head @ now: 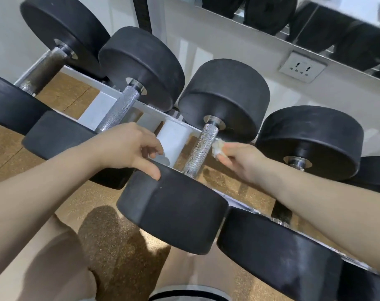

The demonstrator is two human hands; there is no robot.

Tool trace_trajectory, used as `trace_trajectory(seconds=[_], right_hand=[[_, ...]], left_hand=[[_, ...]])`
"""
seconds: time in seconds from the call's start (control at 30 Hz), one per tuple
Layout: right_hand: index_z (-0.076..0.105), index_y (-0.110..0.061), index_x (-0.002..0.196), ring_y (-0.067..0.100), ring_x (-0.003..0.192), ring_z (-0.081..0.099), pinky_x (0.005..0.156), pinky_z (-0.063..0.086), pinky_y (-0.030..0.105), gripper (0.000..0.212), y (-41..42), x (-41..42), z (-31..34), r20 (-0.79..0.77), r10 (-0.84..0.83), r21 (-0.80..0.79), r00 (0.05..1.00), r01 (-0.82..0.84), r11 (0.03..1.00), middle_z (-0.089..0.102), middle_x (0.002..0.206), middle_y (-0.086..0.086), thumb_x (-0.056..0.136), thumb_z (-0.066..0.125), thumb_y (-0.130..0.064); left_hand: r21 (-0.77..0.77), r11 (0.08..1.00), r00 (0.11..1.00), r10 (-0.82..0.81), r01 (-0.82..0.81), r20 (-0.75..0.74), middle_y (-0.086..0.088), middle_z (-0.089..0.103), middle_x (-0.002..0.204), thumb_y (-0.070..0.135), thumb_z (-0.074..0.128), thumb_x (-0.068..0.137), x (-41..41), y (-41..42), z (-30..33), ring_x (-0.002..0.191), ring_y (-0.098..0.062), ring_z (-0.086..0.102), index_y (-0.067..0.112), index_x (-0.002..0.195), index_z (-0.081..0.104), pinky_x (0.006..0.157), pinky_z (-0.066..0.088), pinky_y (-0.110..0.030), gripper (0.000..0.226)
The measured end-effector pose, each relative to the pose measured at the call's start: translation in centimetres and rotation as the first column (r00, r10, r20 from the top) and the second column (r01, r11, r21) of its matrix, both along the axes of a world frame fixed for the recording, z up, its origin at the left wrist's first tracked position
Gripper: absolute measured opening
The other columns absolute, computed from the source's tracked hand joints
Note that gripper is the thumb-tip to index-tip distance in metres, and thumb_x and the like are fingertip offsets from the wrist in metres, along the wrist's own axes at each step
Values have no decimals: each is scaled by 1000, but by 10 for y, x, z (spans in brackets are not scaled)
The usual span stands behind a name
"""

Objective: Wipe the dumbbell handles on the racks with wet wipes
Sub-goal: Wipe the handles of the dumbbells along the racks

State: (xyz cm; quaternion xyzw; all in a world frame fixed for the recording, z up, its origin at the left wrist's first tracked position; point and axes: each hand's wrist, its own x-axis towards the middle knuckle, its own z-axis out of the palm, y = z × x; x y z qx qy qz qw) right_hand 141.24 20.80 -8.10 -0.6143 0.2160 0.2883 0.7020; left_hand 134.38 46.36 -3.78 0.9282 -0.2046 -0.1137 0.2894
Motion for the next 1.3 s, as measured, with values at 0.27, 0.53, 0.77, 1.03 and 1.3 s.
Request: trace_trajectory(seconds=[0.27,0.53,0.77,1.03,1.3], right_hand=[[59,-11,91,2,40,41,40,34,10,40,24,18,-24,-24,117,191,993,-111,975,49,52,-3,93,26,11],[58,-3,76,3,38,50,41,44,10,33,17,-4,-22,-162,394,99,904,-383,919,58,50,2,87,34,18],[61,-2,79,3,41,55,44,46,9,31,13,-4,-15,-114,156,108,981,-144,984,65,54,3,87,38,17],[60,-2,79,7,49,64,46,50,12,22,12,-12,-1,-83,255,-56,963,-260,964,66,59,4,85,49,15],[63,-13,61,8,46,41,44,32,15,29,7,-32,26,-66,512,-267,857,-509,818,53,54,2,84,57,4]], left_hand=[[10,999,996,-51,50,79,25,50,65,92,37,47,0,-1,-2,61,2,49,21,82,71,58,42,-22,86],[38,997,993,-76,73,89,24,47,65,96,23,49,0,2,-5,64,1,47,22,87,71,56,29,-7,96],[-12,995,988,-99,101,123,17,54,68,94,25,53,1,1,-5,69,-2,48,18,86,71,55,31,-10,95],[-26,997,994,-72,75,88,23,51,67,94,30,51,0,-2,-2,64,-2,53,19,86,72,59,42,-19,93],[-23,997,993,-75,77,87,22,50,68,95,30,51,-1,-3,1,63,-4,53,16,88,72,61,48,-27,97]])
